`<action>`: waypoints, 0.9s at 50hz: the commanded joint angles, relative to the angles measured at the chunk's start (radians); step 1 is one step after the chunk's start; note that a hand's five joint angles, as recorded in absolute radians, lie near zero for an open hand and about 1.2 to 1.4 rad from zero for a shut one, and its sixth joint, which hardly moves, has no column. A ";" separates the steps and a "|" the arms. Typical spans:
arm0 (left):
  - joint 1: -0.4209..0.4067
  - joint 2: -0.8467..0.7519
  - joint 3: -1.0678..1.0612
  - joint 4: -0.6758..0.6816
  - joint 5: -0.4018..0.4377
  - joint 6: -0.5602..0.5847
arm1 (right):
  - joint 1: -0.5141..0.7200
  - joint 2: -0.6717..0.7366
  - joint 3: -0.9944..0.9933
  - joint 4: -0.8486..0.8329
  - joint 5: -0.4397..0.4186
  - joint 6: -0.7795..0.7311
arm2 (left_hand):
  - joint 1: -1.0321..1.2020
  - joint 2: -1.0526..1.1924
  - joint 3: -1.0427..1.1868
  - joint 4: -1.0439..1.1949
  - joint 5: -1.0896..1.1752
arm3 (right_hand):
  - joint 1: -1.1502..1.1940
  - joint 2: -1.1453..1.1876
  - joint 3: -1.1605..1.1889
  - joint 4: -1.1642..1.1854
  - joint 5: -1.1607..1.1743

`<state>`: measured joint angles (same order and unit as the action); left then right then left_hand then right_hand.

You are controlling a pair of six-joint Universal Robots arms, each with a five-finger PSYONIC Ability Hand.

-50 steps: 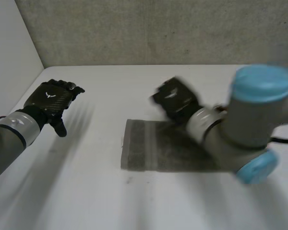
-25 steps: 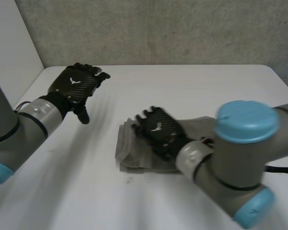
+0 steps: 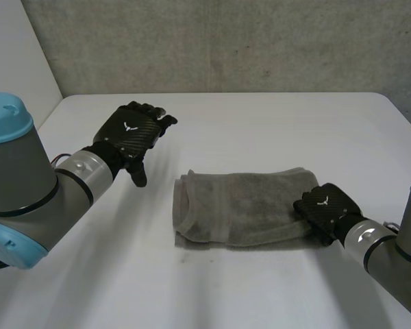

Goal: Fold the towel.

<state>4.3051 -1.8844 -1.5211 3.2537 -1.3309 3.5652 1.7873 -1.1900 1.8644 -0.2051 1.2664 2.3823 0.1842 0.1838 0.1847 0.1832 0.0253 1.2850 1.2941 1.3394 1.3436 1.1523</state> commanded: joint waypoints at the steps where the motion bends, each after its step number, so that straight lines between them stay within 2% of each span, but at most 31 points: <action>1: 0.012 0.013 -0.007 -0.006 -0.001 0.001 | 0.104 -0.029 -0.123 0.003 0.056 -0.067 | 0.012 0.012 0.011 0.013 -0.004 | 0.111 0.102 0.057 0.053 0.069; 3: 0.015 0.021 -0.007 -0.008 -0.001 0.001 | 0.287 -0.007 -0.230 0.000 0.054 -0.086 | 0.012 0.012 0.011 0.013 -0.004 | 0.111 0.102 0.057 0.053 0.069; 4: 0.015 0.021 -0.007 -0.008 -0.001 0.001 | 0.288 -0.006 -0.231 0.000 0.054 -0.086 | 0.012 0.012 0.011 0.013 -0.004 | 0.111 0.102 0.057 0.053 0.069; 5: 0.016 0.027 -0.005 -0.008 -0.002 0.001 | 0.366 0.028 -0.291 0.001 0.054 -0.106 | 0.012 0.012 0.011 0.013 -0.004 | 0.111 0.102 0.057 0.053 0.069; 6: 0.016 0.027 -0.005 -0.008 -0.002 0.001 | 0.366 0.029 -0.292 0.001 0.054 -0.106 | 0.012 0.012 0.011 0.013 -0.004 | 0.111 0.102 0.057 0.053 0.069; 8: 0.019 0.039 -0.005 -0.008 -0.002 0.001 | 0.499 0.127 -0.414 0.018 0.056 -0.176 | 0.012 0.012 0.011 0.013 -0.004 | 0.111 0.102 0.057 0.053 0.069; 9: 0.019 0.039 -0.005 -0.008 -0.002 0.001 | 0.500 0.127 -0.415 0.018 0.056 -0.176 | 0.012 0.012 0.011 0.013 -0.004 | 0.111 0.102 0.057 0.053 0.069; 11: 0.022 0.047 -0.005 -0.006 -0.002 0.001 | 0.595 0.219 -0.503 0.055 0.051 -0.292 | 0.012 0.012 0.011 0.013 -0.004 | 0.111 0.102 0.057 0.053 0.069; 12: 0.022 0.047 -0.005 -0.006 -0.002 0.001 | 0.595 0.219 -0.504 0.055 0.051 -0.293 | 0.012 0.012 0.011 0.013 -0.004 | 0.111 0.102 0.057 0.053 0.069; 14: 0.030 0.056 -0.005 -0.006 -0.002 -0.003 | 0.648 0.311 -0.553 0.101 0.042 -0.417 | 0.012 0.012 0.011 0.013 -0.004 | 0.111 0.102 0.057 0.053 0.069; 16: 0.036 0.060 -0.005 -0.006 -0.002 -0.011 | 0.658 0.338 -0.566 0.120 0.044 -0.464 | 0.012 0.012 0.011 0.013 -0.004 | 0.111 0.102 0.057 0.053 0.069; 20: 0.038 0.062 -0.005 -0.006 -0.002 -0.031 | 0.658 0.345 -0.565 0.127 0.056 -0.500 | 0.015 0.015 0.014 0.016 -0.001 | 0.111 0.102 0.057 0.053 0.069; 21: 0.038 0.062 -0.004 -0.005 -0.002 -0.043 | 0.653 0.331 -0.556 0.121 0.056 -0.483 | 0.015 0.015 0.014 0.016 -0.001 | -0.263 -0.272 -0.317 -0.321 -0.304; 22: 0.039 0.062 -0.002 -0.003 -0.004 -0.058 | 0.652 0.307 -0.548 0.110 0.057 -0.435 | 0.018 0.018 0.017 0.019 0.002 | -0.781 -0.790 -0.835 -0.839 -0.823; 23: 0.039 0.062 -0.002 -0.003 -0.004 -0.059 | 0.652 0.306 -0.548 0.110 0.057 -0.434 | 0.018 0.018 0.017 0.019 0.002 | -0.786 -0.795 -0.840 -0.845 -0.828; 24: 0.039 0.062 0.002 0.001 -0.005 -0.075 | 0.647 0.273 -0.538 0.096 0.059 -0.355 | 0.018 0.018 0.017 0.019 0.002 | -1.110 -1.120 -1.165 -1.169 -1.152; 25: 0.039 0.062 0.010 0.001 -0.014 -0.095 | 0.632 0.235 -0.521 0.084 0.056 -0.254 | 0.018 0.018 0.017 0.019 0.002 | -1.110 -1.120 -1.165 -1.169 -1.152; 26: 0.039 0.062 0.010 0.001 -0.014 -0.095 | 0.632 0.234 -0.521 0.084 0.056 -0.253 | 0.018 0.018 0.017 0.019 0.002 | -1.110 -1.120 -1.165 -1.169 -1.152; 27: 0.042 0.062 0.018 0.001 -0.031 -0.120 | 0.598 0.189 -0.499 0.069 0.047 -0.142 | 0.018 0.018 0.017 0.019 0.002 | -1.110 -1.120 -1.165 -1.169 -1.152; 28: 0.042 0.062 0.018 0.001 -0.031 -0.120 | 0.598 0.188 -0.499 0.069 0.047 -0.141 | 0.018 0.018 0.017 0.019 0.002 | -1.110 -1.120 -1.165 -1.169 -1.152; 30: 0.042 0.059 0.044 0.001 -0.068 -0.176 | 0.531 0.083 -0.450 0.036 0.045 0.092 | 0.021 0.021 0.020 0.021 0.005 | -1.110 -1.120 -1.165 -1.169 -1.152; 31: 0.042 0.059 0.044 0.001 -0.068 -0.177 | 0.531 0.082 -0.450 0.036 0.045 0.094 | 0.021 0.021 0.020 0.021 0.005 | -1.110 -1.120 -1.165 -1.169 -1.152; 33: 0.038 0.045 0.062 0.001 -0.086 -0.245 | 0.474 0.003 -0.401 0.021 0.044 0.294 | 0.018 0.018 0.017 0.019 0.002 | -1.110 -1.120 -1.165 -1.169 -1.152; 36: 0.035 0.033 0.070 0.001 -0.087 -0.283 | 0.445 -0.020 -0.384 0.021 0.059 0.383 | 0.018 0.018 0.017 0.019 0.002 | -1.110 -1.120 -1.165 -1.169 -1.152; 38: 0.018 -0.005 0.085 0.001 -0.087 -0.363 | 0.365 -0.042 -0.361 0.039 0.068 0.512 | 0.021 0.021 0.020 0.021 0.005 | -1.110 -1.120 -1.165 -1.169 -1.152; 45: -0.057 -0.104 0.105 -0.003 -0.083 -0.519 | 0.238 -0.031 -0.352 0.174 0.064 0.646 | 0.032 0.033 0.032 0.033 0.017 | -1.110 -1.120 -1.165 -1.169 -1.152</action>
<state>4.3205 -1.8850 -1.4394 3.2545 -1.4195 3.2165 2.1640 -1.2264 1.4970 -0.1575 1.3262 2.8626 0.1842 0.1826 0.1846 0.1826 0.0254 0.2324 0.2478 0.2437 0.2565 0.0634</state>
